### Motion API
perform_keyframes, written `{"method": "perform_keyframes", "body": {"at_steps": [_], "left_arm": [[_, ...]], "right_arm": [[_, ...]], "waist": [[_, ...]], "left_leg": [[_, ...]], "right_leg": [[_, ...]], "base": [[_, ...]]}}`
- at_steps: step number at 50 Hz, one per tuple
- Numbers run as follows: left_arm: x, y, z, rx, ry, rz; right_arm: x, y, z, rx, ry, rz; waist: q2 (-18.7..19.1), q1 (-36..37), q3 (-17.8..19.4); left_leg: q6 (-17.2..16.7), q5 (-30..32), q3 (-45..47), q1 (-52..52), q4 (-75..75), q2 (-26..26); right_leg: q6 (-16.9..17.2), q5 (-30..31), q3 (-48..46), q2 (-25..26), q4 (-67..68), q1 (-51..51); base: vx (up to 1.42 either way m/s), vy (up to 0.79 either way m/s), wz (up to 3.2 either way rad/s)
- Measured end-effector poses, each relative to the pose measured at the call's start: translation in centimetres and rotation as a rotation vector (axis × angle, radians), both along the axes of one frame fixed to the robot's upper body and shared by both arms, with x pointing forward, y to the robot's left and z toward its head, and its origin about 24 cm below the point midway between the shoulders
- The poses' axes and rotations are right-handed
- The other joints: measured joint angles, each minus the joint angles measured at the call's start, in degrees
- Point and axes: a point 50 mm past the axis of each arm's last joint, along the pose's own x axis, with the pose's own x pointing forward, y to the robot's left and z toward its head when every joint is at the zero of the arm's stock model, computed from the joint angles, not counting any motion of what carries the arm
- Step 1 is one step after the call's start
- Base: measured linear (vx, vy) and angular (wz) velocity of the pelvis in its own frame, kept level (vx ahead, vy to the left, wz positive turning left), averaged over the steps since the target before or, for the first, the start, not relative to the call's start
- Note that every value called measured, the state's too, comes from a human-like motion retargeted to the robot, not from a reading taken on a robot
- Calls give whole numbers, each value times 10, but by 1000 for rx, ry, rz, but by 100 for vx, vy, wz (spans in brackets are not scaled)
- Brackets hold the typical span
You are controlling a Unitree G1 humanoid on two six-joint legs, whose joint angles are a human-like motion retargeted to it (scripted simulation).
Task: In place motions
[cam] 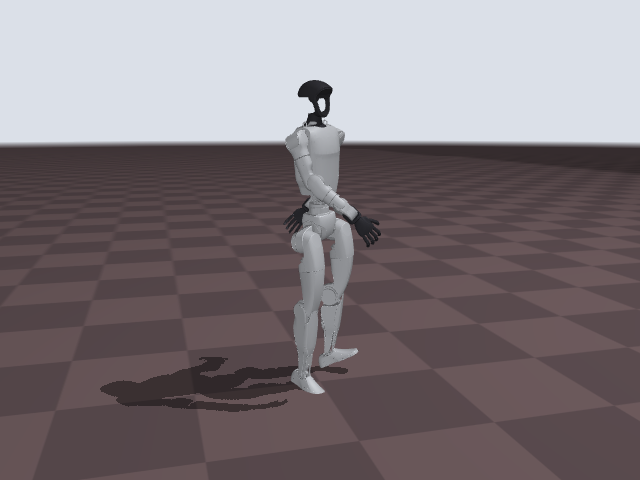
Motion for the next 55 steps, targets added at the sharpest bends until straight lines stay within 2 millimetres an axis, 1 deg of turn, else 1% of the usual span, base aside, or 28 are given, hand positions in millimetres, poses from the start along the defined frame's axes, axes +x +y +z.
{"method": "perform_keyframes", "body": {"at_steps": [3, 5, 7, 9, 10, 12, 15, 18, 20, 22, 25, 28, 30, 32, 34, 35, 37, 40, 42, 43, 45, 46, 48, 49, 50, 52, 53, 55], "left_arm": [[5, -1, -2, 5, -1, 15], [21, 2, -10, 7, -41, 8], [50, 10, -23, 14, -114, -31], [90, 19, -36, 21, -213, -91], [114, 24, -42, 22, -269, -124], [164, 30, -50, 17, -405, -178], [247, 28, -54, 8, -649, -237], [332, 16, -42, -3, -928, -283], [383, 6, -25, -14, -1115, -319], [426, -5, -3, -20, -1280, -364], [471, -17, 28, -21, -1483, -443], [490, -19, 45, 3, -1588, -508], [491, -17, 47, 17, -1611, -536], [483, -13, 40, 20, -1588, -548], [464, -7, 25, 13, -1521, -552], [452, -3, 16, 7, -1476, -551], [416, 5, -7, -1, -1341, -527], [340, 18, -41, -10, -1058, -451], [276, 24, -54, -28, -818, -372], [242, 25, -56, -40, -692, -325], [175, 24, -52, -56, -462, -217], [144, 21, -48, -50, -373, -158], [89, 12, -36, -23, -231, -50], [66, 6, -30, -7, -182, -4], [46, -1, -23, 10, -139, 38], [15, -15, -10, 22, -73, 107], [3, -21, -4, 22, -42, 135], [-14, -30, 7, 18, 20, 179]], "right_arm": [[6, 5, 8, -4, -74, 54], [-1, 1, 3, -42, -86, 72], [-17, -10, -12, -101, -48, 70], [-43, -26, -33, -167, 43, 54], [-59, -35, -44, -201, 103, 42], [-101, -57, -67, -275, 278, 2], [-182, -93, -90, -396, 601, -109], [-267, -125, -90, -509, 875, -354], [-319, -139, -79, -567, 1037, -568], [-361, -146, -66, -588, 1157, -784], [-411, -151, -47, -608, 1265, -1069], [-437, -154, -34, -645, 1316, -1191], [-444, -157, -29, -672, 1338, -1201], [-442, -158, -30, -691, 1343, -1157], [-430, -158, -36, -689, 1325, -1083], [-421, -157, -40, -679, 1309, -1040], [-396, -154, -52, -633, 1264, -943], [-343, -144, -70, -553, 1168, -777], [-298, -134, -81, -513, 1068, -645], [-271, -128, -85, -493, 1006, -573], [-215, -109, -89, -436, 857, -412], [-185, -95, -88, -396, 772, -327], [-131, -62, -79, -312, 593, -164], [-106, -47, -71, -269, 499, -94], [-83, -31, -60, -227, 405, -28], [-44, -5, -35, -152, 217, 69], [-28, 6, -22, -118, 128, 106], [-4, 21, 2, -65, -32, 162]], "waist": [[-3, -8, -3], [-5, -13, -6], [-8, -14, -9], [-11, -14, -10], [-13, -13, -10], [-16, -15, -11], [-18, -21, -13], [-18, -24, -12], [-17, -22, -9], [-17, -18, -7], [-19, -12, -4], [-19, -11, -1], [-18, -10, 0], [-15, -10, 1], [-11, -8, 0], [-10, -7, -1], [-7, -6, -2], [-4, -3, -4], [-2, 0, -3], [-2, 1, -1], [-1, 1, 3], [0, -1, 4], [1, -6, 5], [2, -8, 4], [4, -10, 3], [7, -14, 1], [8, -15, 1], [8, -17, 0]], "left_leg": [[0, 1, -1, -3, 0, 1], [0, 2, -2, -7, 1, 2], [0, 3, -4, -10, 2, 2], [1, 3, -6, -14, 4, 2], [2, 4, -8, -15, 4, 2], [3, 5, -13, -19, 6, 1], [6, 6, -19, -26, 8, -1], [10, 7, -24, -28, 7, -4], [12, 7, -29, -30, 7, -6], [13, 6, -35, -33, 9, -8], [14, 6, -41, -37, 11, -12], [15, 6, -42, -37, 11, -14], [15, 5, -42, -37, 11, -14], [15, 5, -42, -36, 11, -14], [15, 5, -41, -35, 9, -13], [15, 5, -41, -34, 9, -12], [15, 5, -41, -31, 7, -11], [14, 4, -35, -22, 3, -9], [13, 3, -28, -13, 0, -7], [12, 3, -24, -9, -1, -6], [10, 2, -14, 0, -4, -4], [8, 1, -9, 3, -5, -2], [5, 0, 1, 6, -7, 2], [3, 0, 5, 7, -7, 4], [2, -1, 10, 7, -8, 6], [0, -1, 17, 6, -9, 9], [-1, -1, 19, 6, -9, 11], [-2, 0, 21, 6, -9, 12]], "right_leg": [[0, -1, -1, 1, 0, -1], [0, -2, -3, 0, 0, -2], [1, -4, -5, 0, 1, -3], [1, -6, -7, -2, 1, -2], [2, -7, -9, -2, 2, -2], [3, -9, -14, -5, 1, 1], [5, -10, -28, -8, -3, 4], [5, -11, -40, -11, -7, 10], [4, -12, -44, -13, -8, 11], [1, -13, -46, -15, -9, 11], [-3, -14, -48, -18, -10, 12], [-5, -15, -51, -20, -11, 14], [-5, -16, -51, -20, -11, 14], [-6, -17, -50, -19, -11, 14], [-6, -17, -48, -17, -11, 13], [-6, -16, -47, -16, -11, 13], [-6, -15, -44, -14, -11, 13], [-5, -11, -38, -9, -11, 13], [-3, -7, -32, -7, -10, 13], [-2, -5, -28, -5, -9, 13], [1, -2, -17, -2, -7, 11], [2, 0, -11, 0, -6, 9], [3, 2, 0, 5, -5, 4], [3, 3, 6, 7, -4, 1], [3, 4, 11, 10, -3, -2], [3, 5, 19, 14, -3, -7], [3, 6, 21, 15, -3, -9], [3, 6, 22, 16, -2, -10]], "base": [[0, 0, 0], [0, 0, 0], [0, 0, 0], [0, 0, 0], [0, -2, 19], [0, -2, 22], [2, 0, 22], [0, 0, 0], [0, 0, 0], [0, 0, 0], [0, 0, 0], [0, 0, 0], [0, 0, 0], [0, 0, 0], [0, 0, 0], [0, 0, 0], [0, 0, 0], [2, 0, -15], [1, -1, -36], [0, -2, -41], [0, -4, -43], [-1, -5, -41], [-1, -4, -39], [-1, -3, -39], [-2, -1, -36], [-3, 1, -27], [0, 0, 0], [0, 0, 0]]}}
